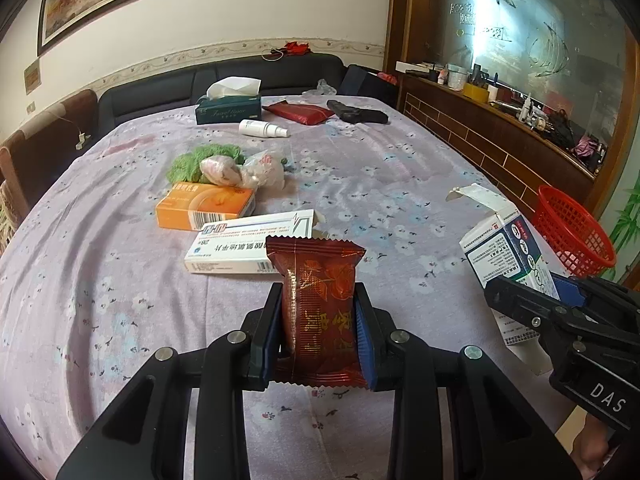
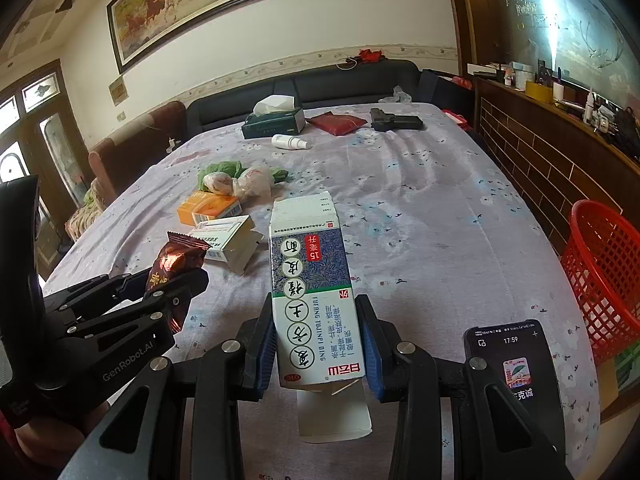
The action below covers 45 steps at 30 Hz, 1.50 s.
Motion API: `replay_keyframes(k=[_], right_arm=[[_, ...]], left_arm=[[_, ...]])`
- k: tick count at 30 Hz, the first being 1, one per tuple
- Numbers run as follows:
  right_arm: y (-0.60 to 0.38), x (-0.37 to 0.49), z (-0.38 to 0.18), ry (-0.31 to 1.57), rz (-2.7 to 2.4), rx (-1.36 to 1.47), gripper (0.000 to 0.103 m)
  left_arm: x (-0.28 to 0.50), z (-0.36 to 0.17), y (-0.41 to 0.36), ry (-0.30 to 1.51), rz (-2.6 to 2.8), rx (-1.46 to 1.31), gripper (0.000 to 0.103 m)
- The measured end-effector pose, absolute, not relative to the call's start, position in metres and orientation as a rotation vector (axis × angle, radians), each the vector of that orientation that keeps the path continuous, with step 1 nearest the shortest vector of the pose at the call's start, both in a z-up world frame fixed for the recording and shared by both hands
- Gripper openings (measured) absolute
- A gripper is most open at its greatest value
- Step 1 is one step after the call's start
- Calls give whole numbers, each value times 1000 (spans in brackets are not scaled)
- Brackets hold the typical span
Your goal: Collect trash
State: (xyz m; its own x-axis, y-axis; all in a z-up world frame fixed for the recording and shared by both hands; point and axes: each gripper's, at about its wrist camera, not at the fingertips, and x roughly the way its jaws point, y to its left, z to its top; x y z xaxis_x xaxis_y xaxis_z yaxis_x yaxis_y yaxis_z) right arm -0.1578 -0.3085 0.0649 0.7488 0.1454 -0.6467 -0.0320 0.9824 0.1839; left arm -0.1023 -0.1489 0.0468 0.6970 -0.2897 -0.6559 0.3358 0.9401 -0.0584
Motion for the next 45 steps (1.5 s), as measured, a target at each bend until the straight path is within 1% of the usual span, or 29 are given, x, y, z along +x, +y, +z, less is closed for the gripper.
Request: replay_keyframes(k=[45], right_arm=[[-342,-176,78,662,113,228,40]], left_arm=[[-99,63,-190,703,-383,122,31]])
